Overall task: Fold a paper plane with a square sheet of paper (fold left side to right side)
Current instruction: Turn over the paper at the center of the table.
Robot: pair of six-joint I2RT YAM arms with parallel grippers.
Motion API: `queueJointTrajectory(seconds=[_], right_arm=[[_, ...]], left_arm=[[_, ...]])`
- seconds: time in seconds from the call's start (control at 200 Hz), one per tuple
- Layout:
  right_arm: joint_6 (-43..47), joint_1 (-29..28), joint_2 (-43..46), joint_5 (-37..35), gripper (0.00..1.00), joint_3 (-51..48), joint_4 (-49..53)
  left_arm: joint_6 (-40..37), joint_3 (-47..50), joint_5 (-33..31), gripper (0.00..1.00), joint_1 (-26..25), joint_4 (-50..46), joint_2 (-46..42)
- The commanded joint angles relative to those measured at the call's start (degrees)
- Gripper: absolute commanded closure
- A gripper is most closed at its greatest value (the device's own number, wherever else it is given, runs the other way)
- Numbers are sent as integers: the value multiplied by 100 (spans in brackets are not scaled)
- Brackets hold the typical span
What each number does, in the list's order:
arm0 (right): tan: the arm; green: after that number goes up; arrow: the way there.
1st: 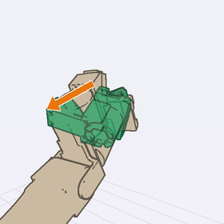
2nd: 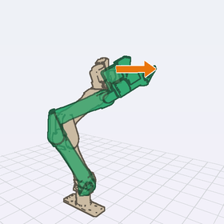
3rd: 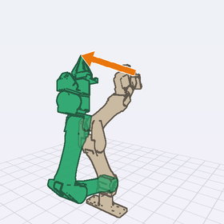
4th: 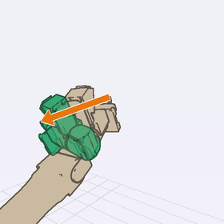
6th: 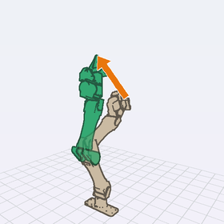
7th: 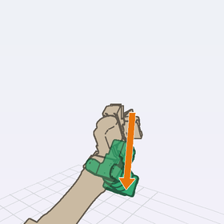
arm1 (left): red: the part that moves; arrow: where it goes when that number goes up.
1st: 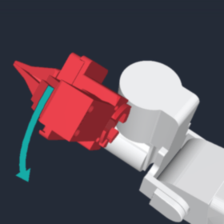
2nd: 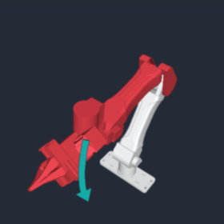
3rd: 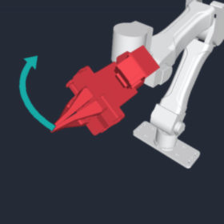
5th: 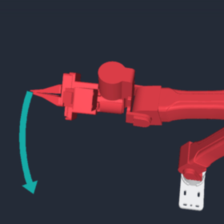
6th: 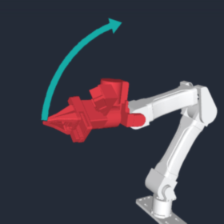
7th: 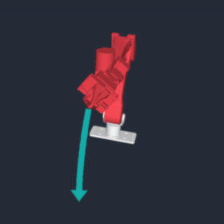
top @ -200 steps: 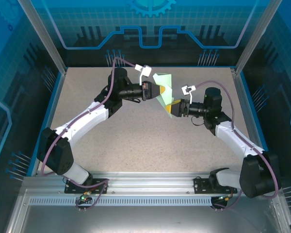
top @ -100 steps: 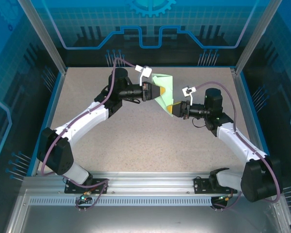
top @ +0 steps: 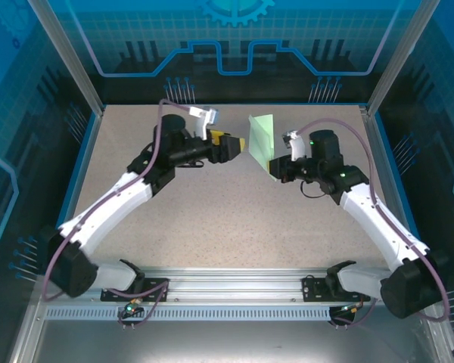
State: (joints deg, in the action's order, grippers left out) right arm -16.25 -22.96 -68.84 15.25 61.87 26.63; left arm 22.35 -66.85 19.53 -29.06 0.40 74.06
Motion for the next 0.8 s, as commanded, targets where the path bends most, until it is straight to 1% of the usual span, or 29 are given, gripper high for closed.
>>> queueJointTrajectory(seconds=[0.0, 0.08, 0.155, 0.25, 0.33, 0.425, 0.55, 0.635, 0.73, 0.795], right_arm=[[272, -853, -506, -3227, 85, 665, 1971], [-59, -1476, -1117, -4653, 85, 1036, 2661], [-468, -2006, -1877, -5920, 86, 1410, 3333], [-893, -2528, -3000, -7027, 87, 2048, 4210], [-1229, -2852, -3893, -7636, 87, 2584, 4841], [-1380, -3098, -4750, -7833, 87, 2994, 5106], [-1339, -3290, -5592, -7651, 88, 3297, 5033], [-1246, -3354, -5870, -7462, 86, 3388, 4948], [-925, -3405, -5843, -7063, 73, 3281, 4579], [-670, -3443, -5628, -6670, 58, 3104, 4215]], left_arm=[[-273, 340, -1537, 20, -37, -211, -704], [-164, 662, -2262, 17, -36, -190, -1156], [-77, 872, -2844, 15, -35, -237, -1504], [-55, 1034, -3269, 12, -32, -298, -1828], [-72, 1077, -3396, 11, -37, -349, -1952], [-90, 1063, -3404, 11, -27, -418, -1961], [-134, 1034, -3394, 11, -21, -481, -1897], [-152, 1003, -3385, 11, -24, -518, -1844], [-146, 998, -3359, 10, -22, -495, -1794], [-143, 994, -3336, 10, -23, -482, -1764]])
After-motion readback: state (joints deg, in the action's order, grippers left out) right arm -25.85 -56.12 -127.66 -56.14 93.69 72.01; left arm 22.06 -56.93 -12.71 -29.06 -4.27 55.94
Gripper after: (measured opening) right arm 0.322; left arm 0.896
